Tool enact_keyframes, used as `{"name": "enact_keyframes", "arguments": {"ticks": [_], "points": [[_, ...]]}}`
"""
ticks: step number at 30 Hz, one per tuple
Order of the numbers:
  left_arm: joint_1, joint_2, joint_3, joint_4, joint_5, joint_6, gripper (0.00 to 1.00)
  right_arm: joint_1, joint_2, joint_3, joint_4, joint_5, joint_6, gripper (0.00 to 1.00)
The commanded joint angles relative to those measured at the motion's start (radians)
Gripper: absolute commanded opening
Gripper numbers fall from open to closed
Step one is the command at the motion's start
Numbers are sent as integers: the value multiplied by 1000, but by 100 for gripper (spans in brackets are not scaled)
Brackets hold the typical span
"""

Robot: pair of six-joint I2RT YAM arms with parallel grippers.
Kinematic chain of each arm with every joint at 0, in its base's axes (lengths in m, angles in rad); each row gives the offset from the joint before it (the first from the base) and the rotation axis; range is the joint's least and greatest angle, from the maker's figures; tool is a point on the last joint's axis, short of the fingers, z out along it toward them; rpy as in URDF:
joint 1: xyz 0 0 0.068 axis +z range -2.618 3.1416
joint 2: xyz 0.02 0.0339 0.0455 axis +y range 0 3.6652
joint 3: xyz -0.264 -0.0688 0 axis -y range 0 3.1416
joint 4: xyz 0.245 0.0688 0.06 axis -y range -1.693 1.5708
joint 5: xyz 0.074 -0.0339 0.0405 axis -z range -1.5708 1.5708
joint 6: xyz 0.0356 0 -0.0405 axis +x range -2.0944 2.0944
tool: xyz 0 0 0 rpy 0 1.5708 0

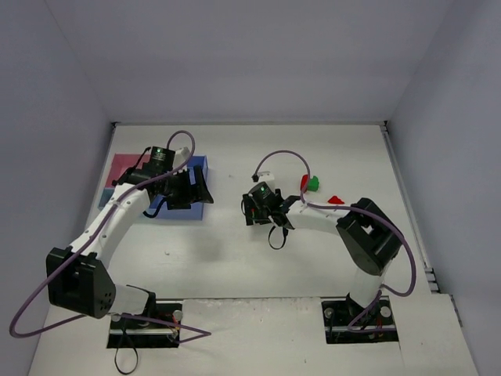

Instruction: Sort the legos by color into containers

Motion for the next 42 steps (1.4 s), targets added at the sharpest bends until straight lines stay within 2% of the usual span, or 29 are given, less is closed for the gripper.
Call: {"name": "enact_keyframes", "arguments": {"ticks": [1, 13, 18, 22, 26, 27, 28, 31, 34, 42], "points": [[0, -11, 59, 32, 18, 16, 74, 6, -9, -7, 57, 9, -12, 68], [0, 30, 75, 44, 37, 32, 74, 4, 48, -10, 89, 36, -55, 64], [0, 42, 86, 38, 47, 42, 74, 0, 44, -25, 103, 36, -85, 58], [-2, 45, 89, 43, 61, 48, 74, 0, 18, -49, 123, 16, -119, 46], [-7, 59, 97, 55, 89, 59, 74, 4, -63, -98, 185, -28, -214, 25], [-13, 64, 103, 52, 95, 64, 74, 6, -84, -109, 214, -51, -240, 20], [-19, 67, 109, 54, 105, 68, 74, 4, -107, -134, 233, -68, -297, 11], [-52, 90, 132, 52, 125, 87, 74, 9, -213, -187, 304, -152, -421, 1], [-92, 134, 158, 55, 174, 104, 74, 9, -339, -215, 334, -282, -525, 0], [-146, 200, 198, 112, 283, 88, 74, 10, -446, -198, 275, -525, -612, 0]]}}
